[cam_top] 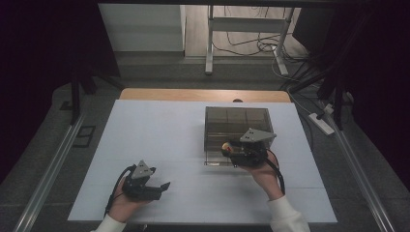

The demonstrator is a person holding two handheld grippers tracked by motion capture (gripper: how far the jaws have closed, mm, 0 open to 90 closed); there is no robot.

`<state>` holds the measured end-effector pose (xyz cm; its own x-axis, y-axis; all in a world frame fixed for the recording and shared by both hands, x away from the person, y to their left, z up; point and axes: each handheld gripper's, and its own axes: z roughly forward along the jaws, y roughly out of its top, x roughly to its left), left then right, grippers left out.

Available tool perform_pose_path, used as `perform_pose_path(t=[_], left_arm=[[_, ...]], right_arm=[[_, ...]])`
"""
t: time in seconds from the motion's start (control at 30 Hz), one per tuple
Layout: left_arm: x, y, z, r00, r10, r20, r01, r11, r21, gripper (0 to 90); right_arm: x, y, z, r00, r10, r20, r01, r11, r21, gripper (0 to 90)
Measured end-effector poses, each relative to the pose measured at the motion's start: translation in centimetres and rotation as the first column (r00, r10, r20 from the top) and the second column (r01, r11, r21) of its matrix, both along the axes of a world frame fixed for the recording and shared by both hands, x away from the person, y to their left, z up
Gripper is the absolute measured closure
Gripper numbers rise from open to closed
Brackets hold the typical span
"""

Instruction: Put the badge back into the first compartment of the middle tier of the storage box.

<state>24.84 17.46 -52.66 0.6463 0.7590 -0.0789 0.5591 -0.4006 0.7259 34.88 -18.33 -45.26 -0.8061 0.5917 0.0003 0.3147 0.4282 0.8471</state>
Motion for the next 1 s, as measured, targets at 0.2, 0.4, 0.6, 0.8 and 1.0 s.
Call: perform_pose_path(t=[0.2, 0.4, 0.6, 0.8, 1.0], left_arm=[[0.0, 0.0, 0.0, 1.0000, 0.001, 0.002, -0.001, 1.0000, -0.001, 21.9], [0.0, 0.0, 0.0, 1.0000, -0.001, 0.000, 0.001, 1.0000, 0.001, 21.8], [0.0, 0.1, 0.0, 1.0000, 0.001, 0.002, -0.001, 1.0000, 0.001, 21.8], [0.0, 0.1, 0.1, 1.0000, 0.000, 0.003, 0.000, 1.0000, 0.000, 21.8], [0.0, 0.1, 0.0, 1.0000, 0.002, 0.002, -0.002, 1.0000, 0.000, 21.8]], right_arm=[[0.3, 0.8, -0.2, 0.9999, 0.013, 0.000, -0.013, 1.000, -0.006, 47.7], [0.8, 1.5, -0.5, 0.9997, 0.026, -0.004, -0.026, 1.000, -0.008, 47.7], [1.1, 2.1, -1.0, 0.9992, 0.036, -0.020, -0.036, 0.999, -0.024, 47.7], [1.1, 2.4, -1.4, 0.9988, 0.039, -0.031, -0.041, 0.998, -0.044, 47.7], [1.2, 2.6, -1.8, 0.9983, 0.038, -0.045, -0.041, 0.997, -0.064, 47.6]])
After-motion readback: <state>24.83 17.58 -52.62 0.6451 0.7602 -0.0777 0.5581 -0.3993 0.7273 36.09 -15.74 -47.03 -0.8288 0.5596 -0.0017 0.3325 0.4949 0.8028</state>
